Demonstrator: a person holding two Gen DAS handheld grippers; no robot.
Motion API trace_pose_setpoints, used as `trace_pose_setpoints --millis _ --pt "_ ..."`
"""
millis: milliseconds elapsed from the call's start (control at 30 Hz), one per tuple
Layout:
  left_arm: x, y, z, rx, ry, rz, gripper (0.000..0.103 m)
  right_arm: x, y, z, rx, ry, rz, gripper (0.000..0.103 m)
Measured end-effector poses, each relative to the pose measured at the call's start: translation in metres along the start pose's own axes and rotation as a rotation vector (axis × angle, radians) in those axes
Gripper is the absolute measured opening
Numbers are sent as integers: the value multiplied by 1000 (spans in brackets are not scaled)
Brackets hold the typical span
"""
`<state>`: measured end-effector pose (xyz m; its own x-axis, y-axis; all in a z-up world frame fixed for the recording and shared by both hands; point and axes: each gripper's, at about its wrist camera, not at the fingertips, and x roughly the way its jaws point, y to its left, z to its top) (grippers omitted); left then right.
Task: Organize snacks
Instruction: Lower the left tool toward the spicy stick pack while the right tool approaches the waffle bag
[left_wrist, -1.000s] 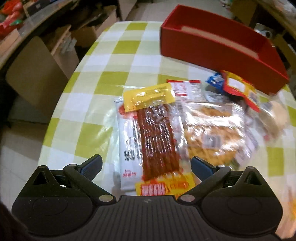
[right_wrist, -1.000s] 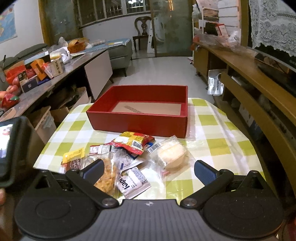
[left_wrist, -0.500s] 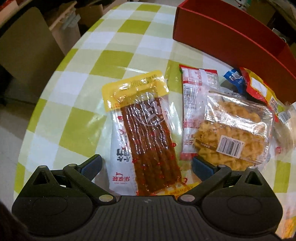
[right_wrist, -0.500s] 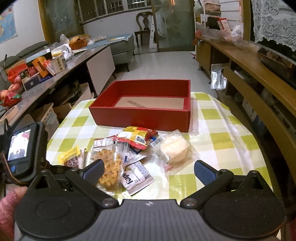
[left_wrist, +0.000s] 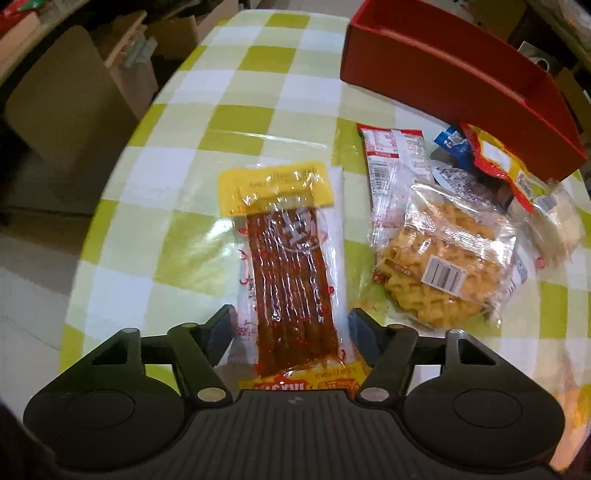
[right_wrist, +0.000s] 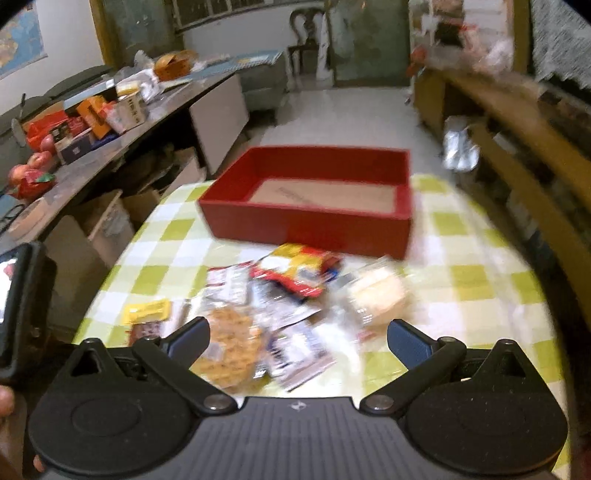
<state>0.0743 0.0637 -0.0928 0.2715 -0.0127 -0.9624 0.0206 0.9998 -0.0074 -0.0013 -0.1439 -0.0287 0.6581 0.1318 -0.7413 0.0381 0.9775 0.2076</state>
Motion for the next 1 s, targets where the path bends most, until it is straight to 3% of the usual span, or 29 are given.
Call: trace_pose_setpoints --millis 100,233,367,500,733,800,1000 --pt "-17 11 3 -8 -7 -50 66 8 16 7 -66 4 51 103" --pt "-27 29 5 9 -43 -70 65 26 50 13 -349 1 69 103" --pt "-22 51 9 -35 -9 -146 65 50 77 10 -620 58 110 103" --pt "-22 56 10 -9 -4 -156 65 78 90 4 -768 148 137 103" --pt "-6 46 8 58 41 -131 67 123 100 -14 -946 285 157 103" --pt "-3 44 7 65 50 -122 67 134 96 -15 -925 316 138 99" --pt "10 48 8 51 76 -111 72 148 84 -18 -824 381 150 103"
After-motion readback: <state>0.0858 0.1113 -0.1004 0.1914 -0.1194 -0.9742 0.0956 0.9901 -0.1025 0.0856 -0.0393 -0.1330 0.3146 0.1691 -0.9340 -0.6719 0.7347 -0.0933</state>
